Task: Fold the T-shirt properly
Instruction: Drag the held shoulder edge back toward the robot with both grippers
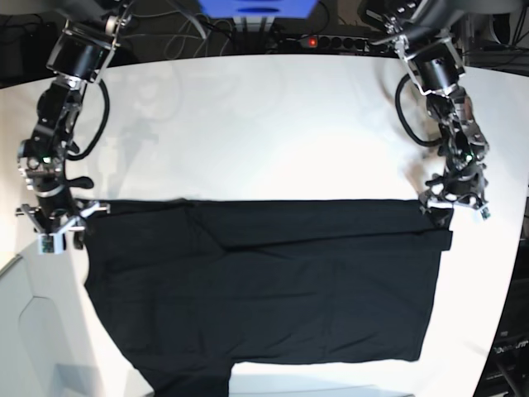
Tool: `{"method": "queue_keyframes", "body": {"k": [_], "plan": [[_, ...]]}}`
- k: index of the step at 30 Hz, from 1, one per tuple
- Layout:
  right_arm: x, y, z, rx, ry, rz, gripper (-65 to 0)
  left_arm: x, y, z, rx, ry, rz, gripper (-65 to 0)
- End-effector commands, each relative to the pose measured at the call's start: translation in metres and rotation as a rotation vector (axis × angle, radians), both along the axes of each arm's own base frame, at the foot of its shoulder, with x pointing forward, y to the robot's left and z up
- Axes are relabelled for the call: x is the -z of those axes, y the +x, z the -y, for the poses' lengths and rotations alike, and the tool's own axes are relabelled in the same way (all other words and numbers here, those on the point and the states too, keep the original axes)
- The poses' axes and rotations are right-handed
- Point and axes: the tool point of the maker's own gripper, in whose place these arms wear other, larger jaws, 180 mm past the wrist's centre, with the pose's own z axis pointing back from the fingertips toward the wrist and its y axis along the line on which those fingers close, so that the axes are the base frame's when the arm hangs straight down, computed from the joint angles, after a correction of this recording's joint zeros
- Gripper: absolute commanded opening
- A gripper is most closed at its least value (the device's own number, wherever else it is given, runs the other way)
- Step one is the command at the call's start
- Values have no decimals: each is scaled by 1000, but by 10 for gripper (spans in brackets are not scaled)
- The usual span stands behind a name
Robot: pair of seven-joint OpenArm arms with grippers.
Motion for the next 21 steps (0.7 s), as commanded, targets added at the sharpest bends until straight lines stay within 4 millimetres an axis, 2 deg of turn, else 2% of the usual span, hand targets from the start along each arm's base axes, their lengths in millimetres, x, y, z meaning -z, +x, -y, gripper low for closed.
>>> {"method": "queue_keyframes", "body": {"k": [1,6,8,12,19,21], "plan": [[-20,7,9,11,-17,62,-431,-19,11,-8,-3,29,57,-182],[-19,-5,33,72,-20,55,-388,-2,6,-7,-11,1,18,-185],[-19,-9,42,86,-29,52,-372,1,10,2,18,1,6,-209],[-5,-12,44,92,-14,17,-366,5,16,19,74,11,-8,-325],[43,-19,42,107,60,-91,-366,9,15,22,82,8,-19,-553],[47,-13,42,110,80,-97,-366,10,14,23,84,7,-24,-628]]}}
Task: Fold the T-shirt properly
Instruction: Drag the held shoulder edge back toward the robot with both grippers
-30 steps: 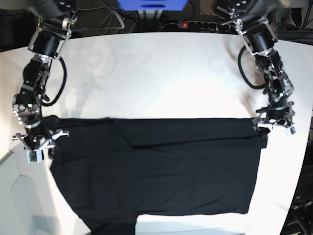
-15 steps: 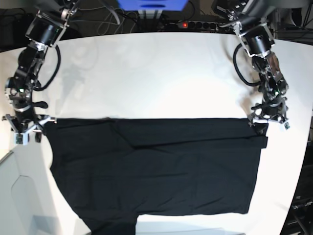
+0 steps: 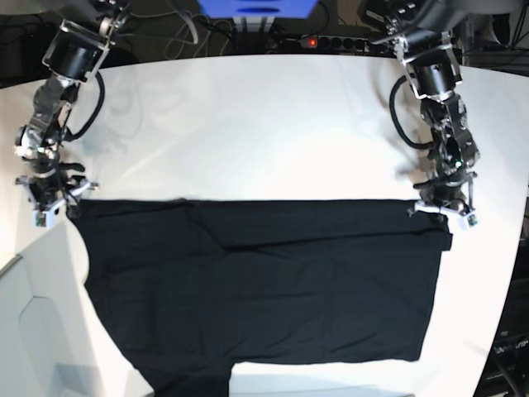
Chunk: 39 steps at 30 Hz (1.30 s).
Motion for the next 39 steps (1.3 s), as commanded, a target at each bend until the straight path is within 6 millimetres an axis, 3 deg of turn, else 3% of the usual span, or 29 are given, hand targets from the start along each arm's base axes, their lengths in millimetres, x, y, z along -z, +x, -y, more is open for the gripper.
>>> {"method": "queue_keyframes", "body": {"k": [1,12,14,19,23,27,31,35,39], "plan": [[-21,17,6,0,-8,74,-366,-4,2,-2,9,7,-3,-650],[8,14,3,16,52,8,-374,-5,1,-6,9,15,-6,-649],[10,12,2,16,54,2,-410,-4,1,-5,10,16,-12,-649],[25,-6,1,17,54,-46,-634,6,-15,-5,12,17,-42,-649],[30,-16,2,16,48,-59,-650,9,-25,-7,10,24,-53,-649],[18,-21,7,12,10,-37,-650,-6,-36,-6,35,76,-24,-649],[-15,-22,5,-21,-66,31,-650,-21,-47,-4,58,118,-1,-649],[-36,-32,0,-38,-114,71,-650,-30,-66,-4,68,154,6,-649],[-41,-46,0,-54,-149,65,-650,-37,-90,-16,-6,141,25,-649]]}}
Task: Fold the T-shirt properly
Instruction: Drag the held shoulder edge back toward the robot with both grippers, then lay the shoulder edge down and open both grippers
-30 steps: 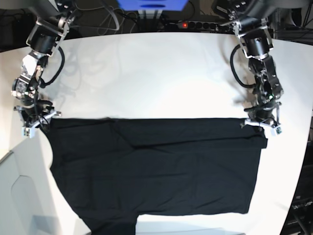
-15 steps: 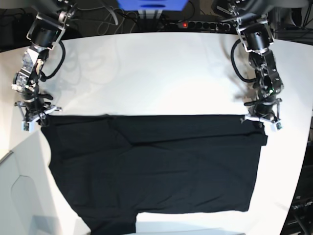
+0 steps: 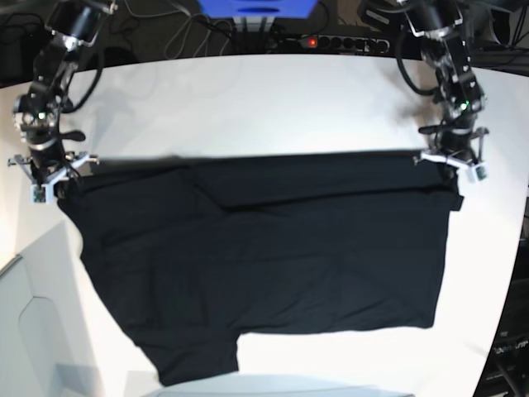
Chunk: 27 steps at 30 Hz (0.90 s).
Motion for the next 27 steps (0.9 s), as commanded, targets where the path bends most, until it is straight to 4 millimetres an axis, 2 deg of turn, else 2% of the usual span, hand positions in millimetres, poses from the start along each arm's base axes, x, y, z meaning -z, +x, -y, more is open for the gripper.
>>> {"method": "queue_keyframes", "body": {"k": [1,6,10,18,27], "plan": [[-16,5,8,-3,-35,41,-650,-14,-2,-11,-25,20,45,-649],[-11,-4,8,-6,-40,20,-650,-2,-24,-13,-64,-57,36,-649],[-7,-12,11,-1,-42,8,-650,1,-32,-13,-65,-62,23,-649],[-8,-22,22,17,-44,-2,-650,5,-41,-14,-66,-59,3,-649],[-7,-28,22,-26,-38,-17,-650,5,-41,-13,-65,-59,1,-649]]}}
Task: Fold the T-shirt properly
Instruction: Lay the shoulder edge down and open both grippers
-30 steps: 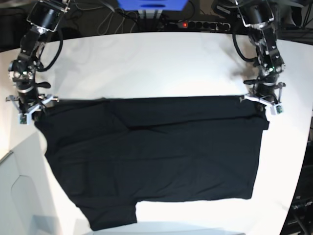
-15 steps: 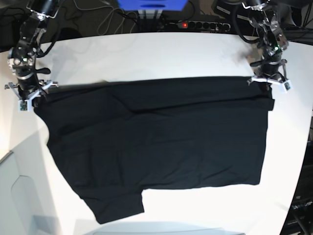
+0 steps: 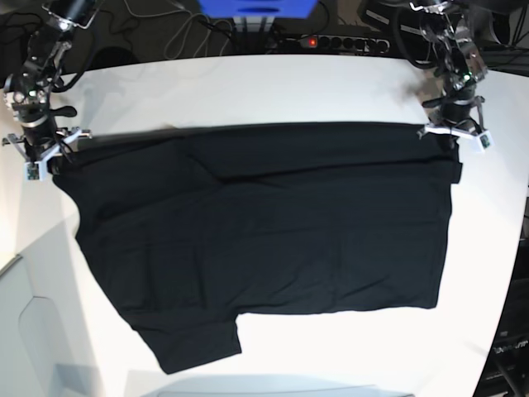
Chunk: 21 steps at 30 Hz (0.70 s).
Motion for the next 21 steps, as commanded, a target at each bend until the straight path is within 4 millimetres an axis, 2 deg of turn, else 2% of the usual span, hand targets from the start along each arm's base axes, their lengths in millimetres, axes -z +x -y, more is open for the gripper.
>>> {"method": "queue_keyframes", "body": {"k": [1,15,17,21], "plan": [[-16,7,9,-4,-35,46,-650,-14,5,-12,-10,45,33,-649],[-11,0,8,-7,-32,26,-650,-10,4,-11,-7,43,22,-649],[-10,-1,8,-7,-32,24,-650,-8,-5,-11,-1,48,2,-649],[-10,-10,10,-17,-51,6,-650,-18,-12,-19,26,94,-9,-649]]}}
